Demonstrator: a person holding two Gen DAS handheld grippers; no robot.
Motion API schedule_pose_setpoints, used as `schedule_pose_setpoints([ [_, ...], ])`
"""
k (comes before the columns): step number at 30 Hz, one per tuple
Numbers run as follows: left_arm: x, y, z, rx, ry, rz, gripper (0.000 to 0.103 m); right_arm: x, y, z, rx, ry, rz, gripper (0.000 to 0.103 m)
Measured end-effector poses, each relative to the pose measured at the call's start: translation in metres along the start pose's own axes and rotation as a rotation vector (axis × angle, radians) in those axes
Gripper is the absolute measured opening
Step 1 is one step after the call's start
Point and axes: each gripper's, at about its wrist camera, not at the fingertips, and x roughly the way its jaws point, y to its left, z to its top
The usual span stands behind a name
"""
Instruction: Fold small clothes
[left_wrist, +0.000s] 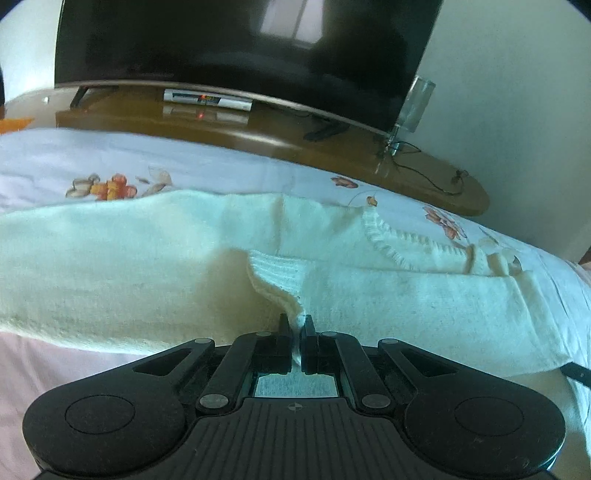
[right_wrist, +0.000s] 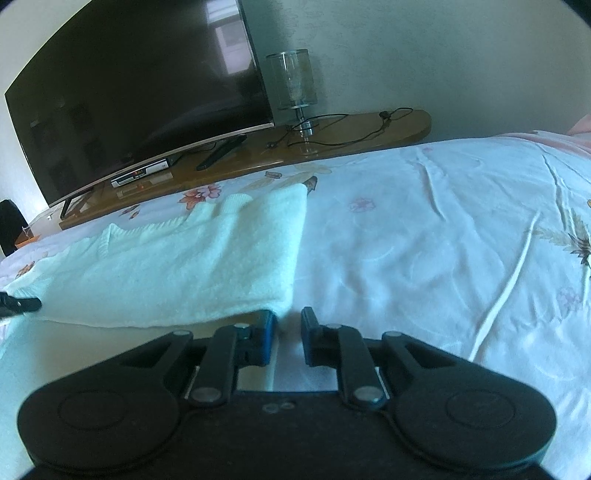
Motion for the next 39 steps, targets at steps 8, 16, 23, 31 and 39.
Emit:
schedule_pose_setpoints([
  [8, -0.011, -0.001, 0.013, 0.055, -0.078, 0.018, 0.075, -0.031, -0.021, 0.017, 0.042, -0.150, 0.139, 0.061],
  [16, 0.025, -0.006, 0.026, 0.083, 0.000, 0.064, 0.046, 0.048, -0.046, 0.060, 0.160, -0.074, 0.176, 0.046],
  [23, 0.027, -0.003, 0.027, 0.090, -0.009, 0.102, 0.021, 0.090, -0.041, 0.068, 0.154, 0.015, 0.184, 0.008],
  [31, 0.028, -0.011, 0.032, 0.145, -0.006, 0.144, 0.023, 0.085, -0.017, 0.064, -0.014, -0.024, 0.015, 0.014],
  [39, -0.022, 0.020, 0.015, 0.001, -0.063, 0.070, 0.056, 0.023, -0.022, 0.047, -0.017, -0.081, 0.081, 0.029],
])
